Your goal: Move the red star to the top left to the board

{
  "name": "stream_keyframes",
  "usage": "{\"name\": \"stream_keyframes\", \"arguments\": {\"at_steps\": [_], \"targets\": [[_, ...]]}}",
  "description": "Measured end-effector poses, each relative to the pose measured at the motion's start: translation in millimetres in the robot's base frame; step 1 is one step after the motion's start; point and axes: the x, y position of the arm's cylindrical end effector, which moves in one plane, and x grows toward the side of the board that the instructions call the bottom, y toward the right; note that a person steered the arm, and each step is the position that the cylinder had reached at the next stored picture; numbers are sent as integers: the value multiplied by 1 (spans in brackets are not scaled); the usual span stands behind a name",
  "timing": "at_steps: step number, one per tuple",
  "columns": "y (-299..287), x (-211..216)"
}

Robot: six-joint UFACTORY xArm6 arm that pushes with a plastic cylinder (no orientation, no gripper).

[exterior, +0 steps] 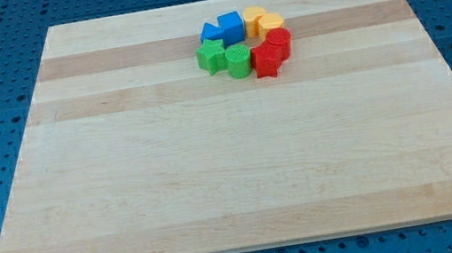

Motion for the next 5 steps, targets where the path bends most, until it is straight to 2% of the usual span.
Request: {"name": "stream_keyframes", "arguments": {"at_steps": [1, 3, 4, 5], "targets": [[-24, 16], [-43, 73], [-49, 91], [-80, 91]]}}
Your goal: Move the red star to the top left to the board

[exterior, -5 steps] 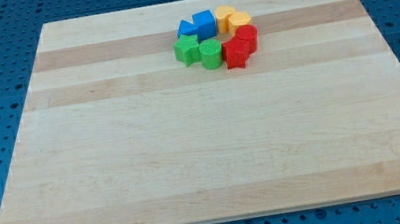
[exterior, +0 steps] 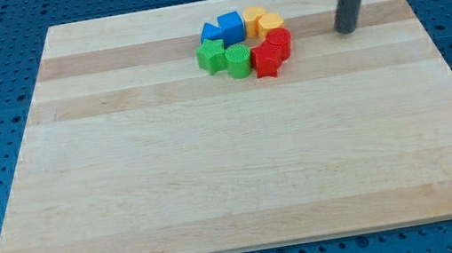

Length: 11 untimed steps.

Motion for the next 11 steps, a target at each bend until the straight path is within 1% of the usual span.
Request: {"name": "stream_keyframes", "arguments": {"at_steps": [3, 4, 6, 7, 9, 10, 11], "targets": [[-106, 28], [-118, 40], [-122, 81], [-118, 91], [-118, 138], [-132, 143], [-157, 129]]}}
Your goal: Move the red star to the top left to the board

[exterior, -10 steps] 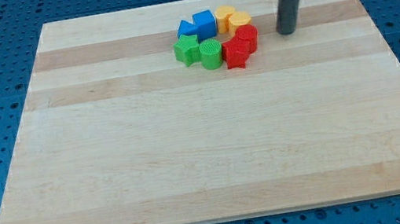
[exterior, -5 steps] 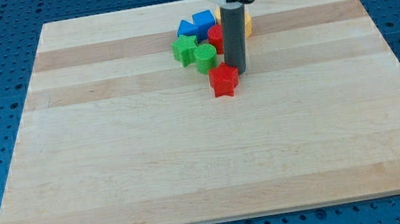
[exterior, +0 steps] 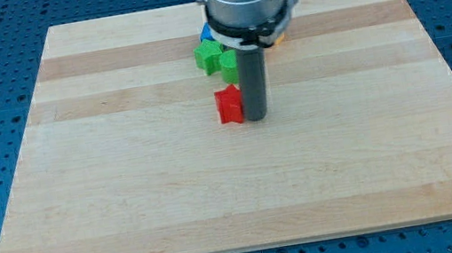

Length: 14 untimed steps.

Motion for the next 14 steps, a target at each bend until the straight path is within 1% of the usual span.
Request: {"name": "stream_keyframes", "arguments": {"at_steps": [2, 3, 4, 5, 6, 7, 8, 9, 10, 12, 14], "targets": [[-67, -6], [-88, -35], [-75, -52], [-40, -52], [-43, -61], [-65, -81], [-102, -89], [-136, -91], [-156, -91], [-187, -132], [-223, -164]]}}
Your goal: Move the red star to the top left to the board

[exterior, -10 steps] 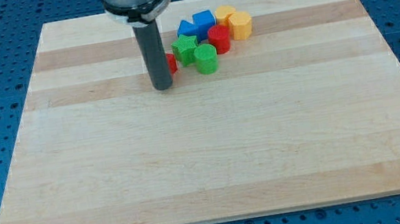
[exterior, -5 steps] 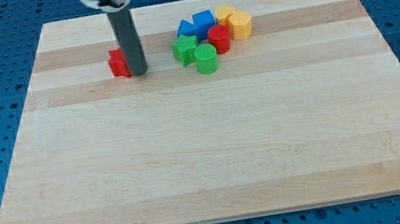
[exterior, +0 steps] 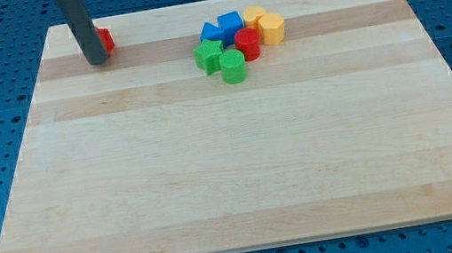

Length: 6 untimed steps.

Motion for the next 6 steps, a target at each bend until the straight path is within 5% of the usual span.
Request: {"name": "stream_keyframes", "arguments": {"at_steps": [3, 6], "targets": [[38, -10], [15, -35]]}}
